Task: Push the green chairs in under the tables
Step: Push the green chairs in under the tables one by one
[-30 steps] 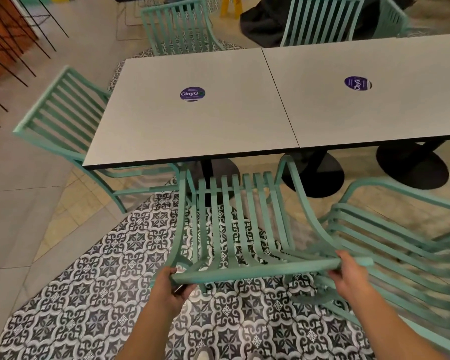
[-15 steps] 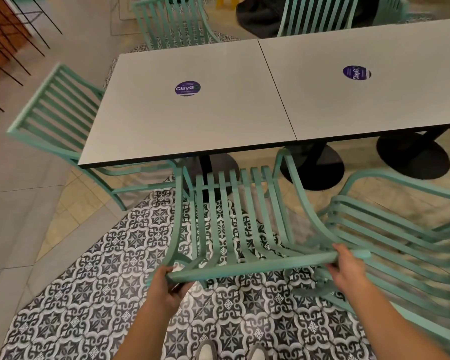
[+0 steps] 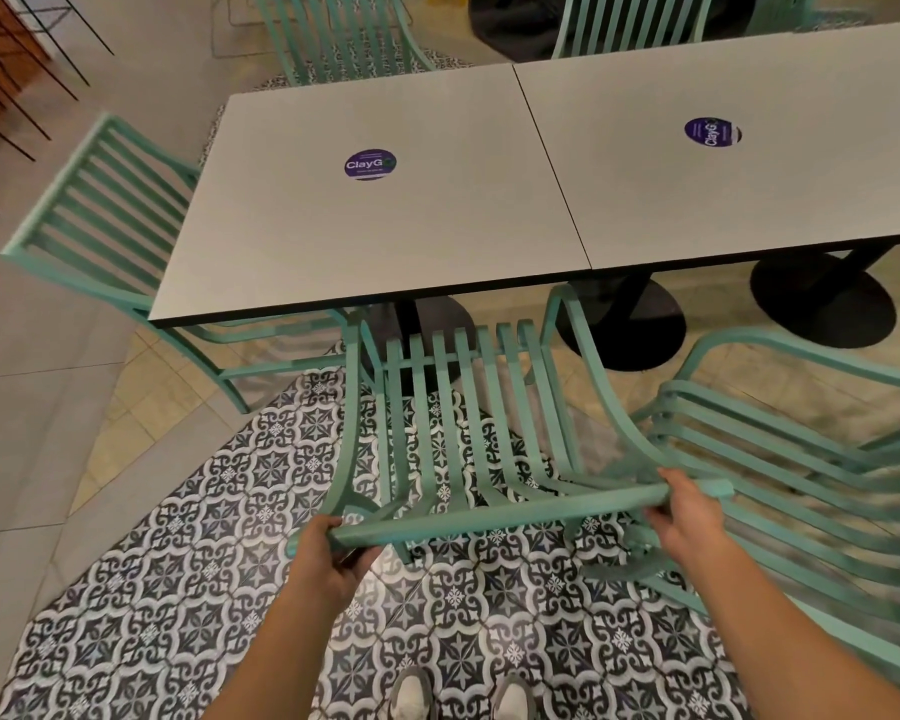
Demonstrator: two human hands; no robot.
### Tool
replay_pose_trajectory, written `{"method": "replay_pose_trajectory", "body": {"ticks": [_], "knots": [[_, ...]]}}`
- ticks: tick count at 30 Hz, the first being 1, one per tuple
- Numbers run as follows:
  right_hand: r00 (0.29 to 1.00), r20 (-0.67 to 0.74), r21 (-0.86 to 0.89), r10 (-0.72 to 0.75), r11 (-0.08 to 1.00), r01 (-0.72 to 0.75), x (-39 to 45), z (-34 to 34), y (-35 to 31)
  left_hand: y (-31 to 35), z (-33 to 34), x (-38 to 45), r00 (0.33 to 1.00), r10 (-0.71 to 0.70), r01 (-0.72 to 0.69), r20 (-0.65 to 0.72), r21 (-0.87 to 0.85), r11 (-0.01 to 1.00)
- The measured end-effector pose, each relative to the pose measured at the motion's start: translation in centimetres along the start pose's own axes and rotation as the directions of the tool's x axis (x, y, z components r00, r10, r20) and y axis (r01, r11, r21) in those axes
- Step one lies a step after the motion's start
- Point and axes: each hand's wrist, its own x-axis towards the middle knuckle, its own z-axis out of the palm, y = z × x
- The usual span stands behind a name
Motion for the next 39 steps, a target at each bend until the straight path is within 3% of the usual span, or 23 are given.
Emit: {"method": "replay_pose_trajectory", "body": {"ticks": [31, 36, 39], "knots": [[1.0, -0.005, -0.03, 0.005, 1.0, -0.005, -0.1, -0.2, 0.4, -0.3, -1.0, 0.7, 0.997, 0.031, -0.034, 0.068, 0.038, 0.999], [0.99, 0.128, -0.048, -0.063, 0.996, 0.069, -1.3, -2.1, 0.7, -1.5, -2.1, -0.2, 0.973, 0.029, -0.089, 0.228, 0.259, 0.962], [0.97, 0.221, -0.104, -0.1, 0.987, 0.126, -3.0, -4.5, 1.0, -3.5, -1.5, -1.2, 0.931, -0.023, -0.162, 0.364, 0.467, 0.869]]}}
